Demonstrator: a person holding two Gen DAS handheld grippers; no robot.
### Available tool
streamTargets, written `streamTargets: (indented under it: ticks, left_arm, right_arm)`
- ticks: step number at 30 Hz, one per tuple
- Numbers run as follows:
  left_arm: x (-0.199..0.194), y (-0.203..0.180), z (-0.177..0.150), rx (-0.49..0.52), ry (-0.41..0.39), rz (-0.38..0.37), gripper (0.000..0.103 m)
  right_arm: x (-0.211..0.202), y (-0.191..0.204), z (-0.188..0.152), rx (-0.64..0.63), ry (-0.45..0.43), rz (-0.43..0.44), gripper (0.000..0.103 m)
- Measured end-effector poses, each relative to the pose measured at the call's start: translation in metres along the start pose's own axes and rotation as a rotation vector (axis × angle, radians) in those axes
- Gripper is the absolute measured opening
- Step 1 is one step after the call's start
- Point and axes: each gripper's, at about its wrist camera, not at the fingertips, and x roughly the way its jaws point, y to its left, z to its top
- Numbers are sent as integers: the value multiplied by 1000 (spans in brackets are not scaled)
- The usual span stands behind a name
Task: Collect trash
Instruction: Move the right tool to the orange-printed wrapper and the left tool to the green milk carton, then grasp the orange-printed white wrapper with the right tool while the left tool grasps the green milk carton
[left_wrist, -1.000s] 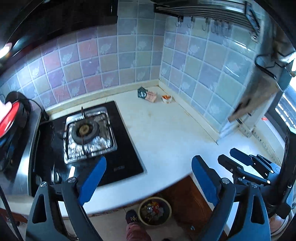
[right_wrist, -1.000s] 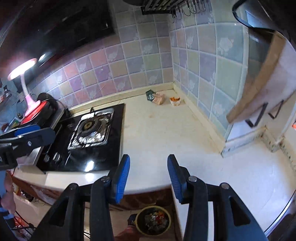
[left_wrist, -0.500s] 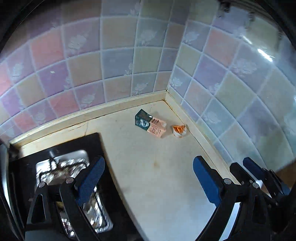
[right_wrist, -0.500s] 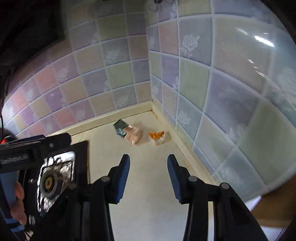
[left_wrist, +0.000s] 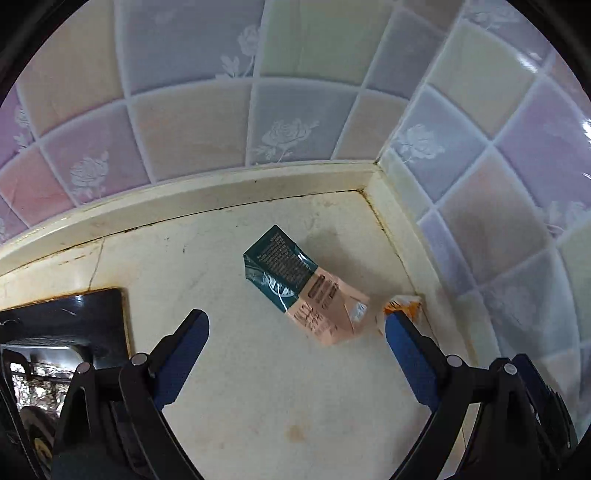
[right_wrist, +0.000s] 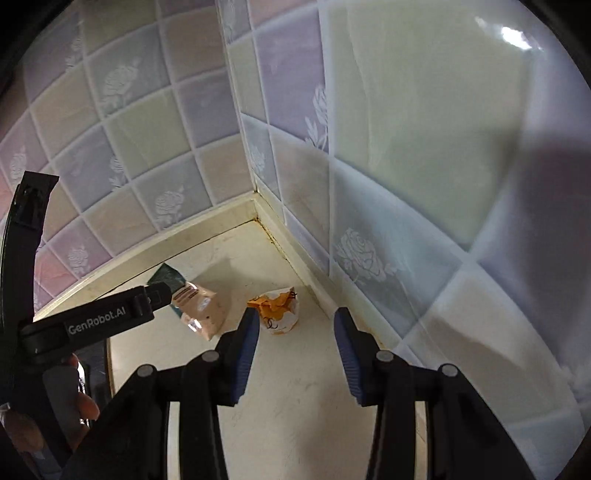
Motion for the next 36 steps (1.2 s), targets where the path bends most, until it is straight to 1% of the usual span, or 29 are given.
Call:
streamTargets:
  ticks: [7,12,14,17,21,23,24,25,26,28,30,32,33,36]
  left_arm:
    - [52,-10,15,-44,5,79,95]
    - [80,-15,17,-50,34,130,96]
    - [89,-15,16,-53,55,139,95]
    - [97,-12,9,-47,74,126,95]
    - [95,-2,-5,-27,92,101,95]
    - [92,7,-10,-42,96,72,90]
    - [91,11,-12,-52,102,68,82]
    - [91,14,-13,-57,107,64,77]
    - [91,18,-14,-54,129,54,76]
    - [90,27,-17,-66,141,45,72]
    - [89,33,-20,-70,151,48,72]
    - [90,38,-25,-69,167,46,72]
    - [89,45,-15,-70,173,46,72]
    - [94,48,-16,-70,192,35,72]
  right_arm:
    - [37,-3,4,-19,48,25,42]
    - [54,-2,3,-23,74,43,42]
    - [60,-2,2,-23,88,51,42]
    - [69,-1,1,-21,108,66,42]
    - [80,2,2,1,138,95,43]
    - [85,4,2,7,147,102,44]
    - [88,7,2,5,152,104,48]
    - [91,9,2,2,157,105,50]
    - [94,11,2,-1,159,105,52]
    - [100,18,2,-10,160,110,53]
    - [105,24,2,-21,162,114,59]
    - [108,28,2,-38,151,81,62]
    - [109,30,2,-49,147,68,64]
    - [112,34,5,-61,133,49,65]
